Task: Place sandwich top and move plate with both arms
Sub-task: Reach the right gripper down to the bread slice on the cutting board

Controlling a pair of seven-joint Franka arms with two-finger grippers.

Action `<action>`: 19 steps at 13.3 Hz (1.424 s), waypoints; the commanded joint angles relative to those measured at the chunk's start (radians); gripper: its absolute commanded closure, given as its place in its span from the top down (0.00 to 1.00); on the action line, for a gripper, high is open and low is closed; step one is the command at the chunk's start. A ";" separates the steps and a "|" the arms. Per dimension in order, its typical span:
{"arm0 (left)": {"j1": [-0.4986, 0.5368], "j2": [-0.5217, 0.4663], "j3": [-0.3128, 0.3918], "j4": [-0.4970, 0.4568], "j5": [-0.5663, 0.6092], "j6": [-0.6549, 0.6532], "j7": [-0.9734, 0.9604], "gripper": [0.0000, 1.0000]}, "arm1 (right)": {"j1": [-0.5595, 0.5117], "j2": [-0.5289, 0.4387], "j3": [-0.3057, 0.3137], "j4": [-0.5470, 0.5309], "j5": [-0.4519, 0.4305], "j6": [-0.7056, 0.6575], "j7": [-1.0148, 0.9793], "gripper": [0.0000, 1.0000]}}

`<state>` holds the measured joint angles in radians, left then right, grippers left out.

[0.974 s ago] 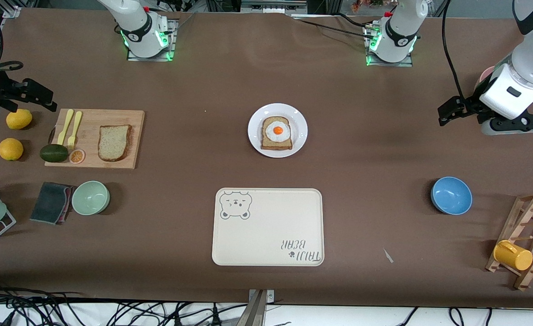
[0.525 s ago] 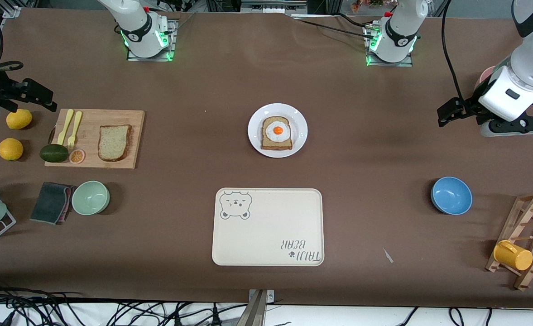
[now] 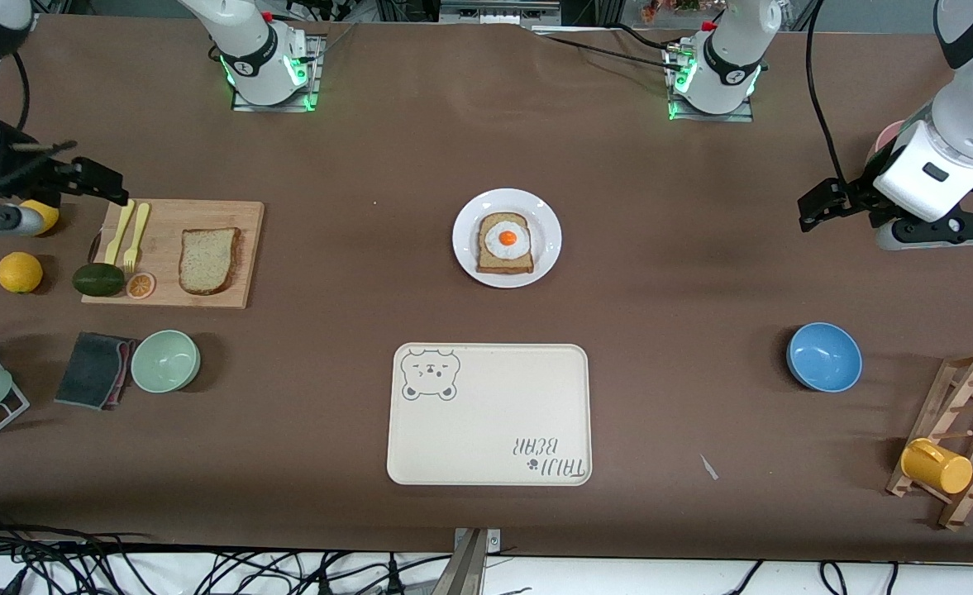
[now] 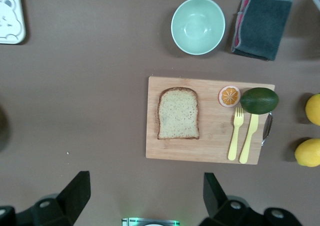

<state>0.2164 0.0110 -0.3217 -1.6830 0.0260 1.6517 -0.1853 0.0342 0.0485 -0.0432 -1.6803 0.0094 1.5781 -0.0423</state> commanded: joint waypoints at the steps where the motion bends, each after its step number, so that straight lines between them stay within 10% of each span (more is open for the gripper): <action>1: 0.008 -0.008 -0.005 -0.010 -0.024 0.008 0.003 1.00 | 0.007 0.045 0.003 -0.025 0.011 0.072 0.016 1.00; 8: 0.008 -0.005 -0.005 -0.010 -0.024 0.011 0.004 1.00 | 0.026 0.094 0.003 -0.338 -0.051 0.489 0.206 0.96; 19: 0.008 0.006 -0.005 -0.007 -0.024 0.014 0.006 1.00 | 0.082 0.333 0.003 -0.361 -0.247 0.654 0.559 0.54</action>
<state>0.2164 0.0231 -0.3217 -1.6839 0.0260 1.6529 -0.1853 0.0922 0.3711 -0.0399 -2.0380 -0.1863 2.2229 0.4408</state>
